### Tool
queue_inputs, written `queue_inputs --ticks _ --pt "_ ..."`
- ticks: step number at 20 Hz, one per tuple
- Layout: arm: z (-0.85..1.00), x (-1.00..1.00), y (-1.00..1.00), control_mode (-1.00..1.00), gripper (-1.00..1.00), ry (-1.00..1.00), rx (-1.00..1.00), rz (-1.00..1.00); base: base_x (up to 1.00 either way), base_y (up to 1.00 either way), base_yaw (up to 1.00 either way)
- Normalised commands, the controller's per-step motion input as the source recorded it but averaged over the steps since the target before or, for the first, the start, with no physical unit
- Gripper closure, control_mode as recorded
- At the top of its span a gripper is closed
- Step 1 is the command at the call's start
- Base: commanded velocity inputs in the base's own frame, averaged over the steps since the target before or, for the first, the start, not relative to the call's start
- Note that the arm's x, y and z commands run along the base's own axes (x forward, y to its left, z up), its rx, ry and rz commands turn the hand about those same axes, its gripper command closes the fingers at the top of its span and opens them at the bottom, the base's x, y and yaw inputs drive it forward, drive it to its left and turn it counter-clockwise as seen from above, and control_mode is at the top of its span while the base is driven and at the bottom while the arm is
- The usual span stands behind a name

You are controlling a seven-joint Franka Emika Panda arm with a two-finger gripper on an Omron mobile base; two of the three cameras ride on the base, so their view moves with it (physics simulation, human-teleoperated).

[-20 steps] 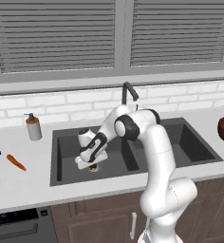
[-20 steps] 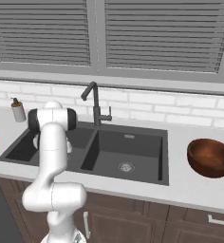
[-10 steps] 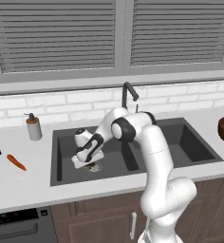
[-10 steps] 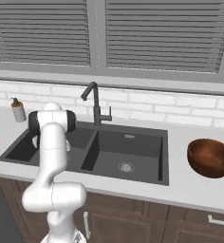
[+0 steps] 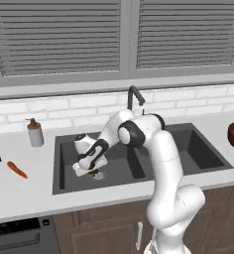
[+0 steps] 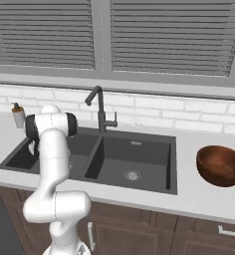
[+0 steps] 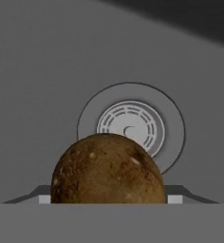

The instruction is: Pick the mushroom from the sink and place it in the bowl. Then pick the bowl and place it in the microwave. Then close the microwave door and press the start button.

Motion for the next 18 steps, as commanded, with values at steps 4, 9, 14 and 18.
queue_inputs --ticks 4,9,14,18 --pt "1.0 -0.99 0.0 -1.0 1.0 -0.34 0.0 0.0 0.0 0.0 0.0" --pt "1.0 -0.74 0.0 -1.0 1.0 -0.23 0.0 0.0 0.0 0.0 0.0" --pt "1.0 -0.44 -0.02 -1.0 1.0 -0.05 0.0 0.0 0.0 0.0 0.0" --pt "1.0 -0.16 -0.05 -1.0 1.0 0.0 0.0 0.0 0.0 0.0 0.0"
